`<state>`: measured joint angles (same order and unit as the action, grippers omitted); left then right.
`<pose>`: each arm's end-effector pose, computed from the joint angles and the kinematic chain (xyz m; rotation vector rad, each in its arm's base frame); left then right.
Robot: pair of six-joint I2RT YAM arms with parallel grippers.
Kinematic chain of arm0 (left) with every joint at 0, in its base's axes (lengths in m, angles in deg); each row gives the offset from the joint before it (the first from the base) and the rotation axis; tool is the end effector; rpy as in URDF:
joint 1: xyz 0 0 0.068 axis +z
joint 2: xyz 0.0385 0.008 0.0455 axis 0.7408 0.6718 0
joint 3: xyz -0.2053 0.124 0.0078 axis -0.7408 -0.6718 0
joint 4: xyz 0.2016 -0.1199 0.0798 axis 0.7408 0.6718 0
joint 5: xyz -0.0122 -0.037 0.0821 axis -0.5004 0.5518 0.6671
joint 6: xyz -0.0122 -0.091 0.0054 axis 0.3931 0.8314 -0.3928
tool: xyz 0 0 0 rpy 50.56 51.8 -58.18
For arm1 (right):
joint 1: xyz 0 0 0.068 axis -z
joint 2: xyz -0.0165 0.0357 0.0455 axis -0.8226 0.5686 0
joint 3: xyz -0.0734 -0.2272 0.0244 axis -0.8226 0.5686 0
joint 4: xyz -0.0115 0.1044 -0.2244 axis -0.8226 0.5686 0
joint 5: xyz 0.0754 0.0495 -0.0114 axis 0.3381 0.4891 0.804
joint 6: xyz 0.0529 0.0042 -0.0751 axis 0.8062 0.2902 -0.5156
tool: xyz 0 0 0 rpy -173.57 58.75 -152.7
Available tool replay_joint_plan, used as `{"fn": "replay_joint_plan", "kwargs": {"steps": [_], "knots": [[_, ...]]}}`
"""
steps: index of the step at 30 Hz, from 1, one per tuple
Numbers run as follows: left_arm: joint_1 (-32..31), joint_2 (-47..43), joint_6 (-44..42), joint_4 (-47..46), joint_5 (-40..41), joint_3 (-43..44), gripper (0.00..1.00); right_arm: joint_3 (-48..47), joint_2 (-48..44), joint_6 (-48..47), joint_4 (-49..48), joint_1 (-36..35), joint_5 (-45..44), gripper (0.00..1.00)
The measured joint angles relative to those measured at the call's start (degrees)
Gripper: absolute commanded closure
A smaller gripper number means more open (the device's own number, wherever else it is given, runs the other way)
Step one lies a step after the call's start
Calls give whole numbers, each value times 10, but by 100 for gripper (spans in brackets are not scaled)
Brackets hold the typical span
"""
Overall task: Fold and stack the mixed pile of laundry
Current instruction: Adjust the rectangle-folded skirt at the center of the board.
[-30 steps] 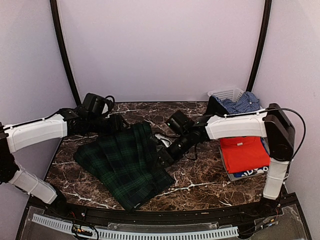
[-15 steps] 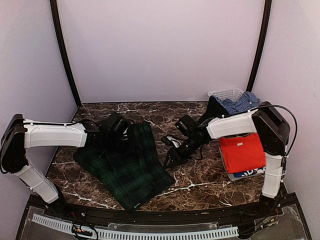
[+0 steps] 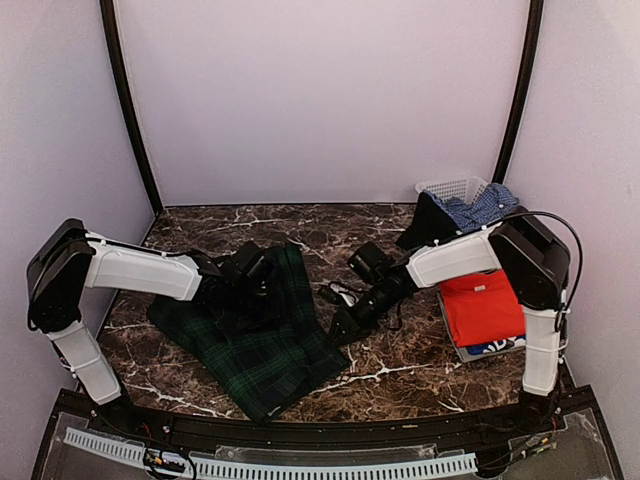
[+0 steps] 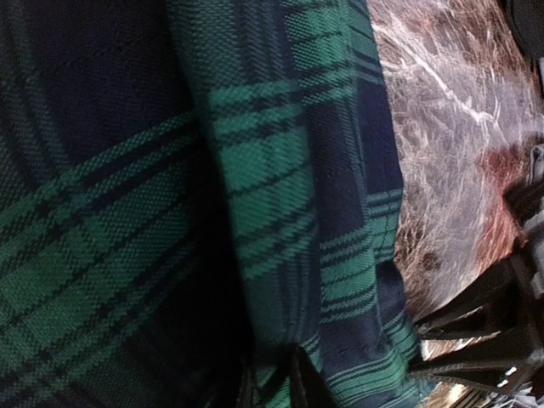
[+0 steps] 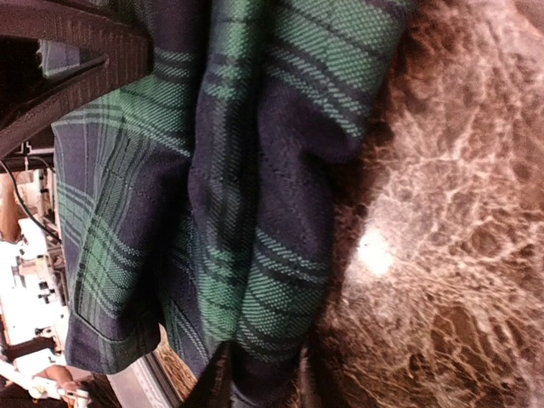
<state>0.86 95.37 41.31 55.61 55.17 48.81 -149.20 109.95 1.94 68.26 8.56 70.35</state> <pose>0.2380 -0.2610 0.1070 -0.1314 2.6860 -0.7162 0.2219 0.3145 0.0721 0.9245 -2.7113 -1.2208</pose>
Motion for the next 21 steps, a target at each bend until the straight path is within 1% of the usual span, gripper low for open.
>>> {"fn": "replay_joint_plan", "kwargs": {"steps": [1, 4, 5, 9, 21], "knots": [[0, 2, 2, -3, -2, 1, 100, 3, 2, 2, -5, 0, 5, 87], [0, 3, 3, -13, -8, 2, 100, 10, 8, 7, -19, -1, 17, 99], [0, 3, 3, -17, -9, 3, 100, 12, 10, 9, -23, -1, 21, 100], [-1, 0, 3, -20, -10, 9, 100, 15, 12, 11, -35, -5, 26, 100], [-2, -9, -3, -26, -11, 63, 100, 25, 12, 20, -57, -15, 35, 100]]}}
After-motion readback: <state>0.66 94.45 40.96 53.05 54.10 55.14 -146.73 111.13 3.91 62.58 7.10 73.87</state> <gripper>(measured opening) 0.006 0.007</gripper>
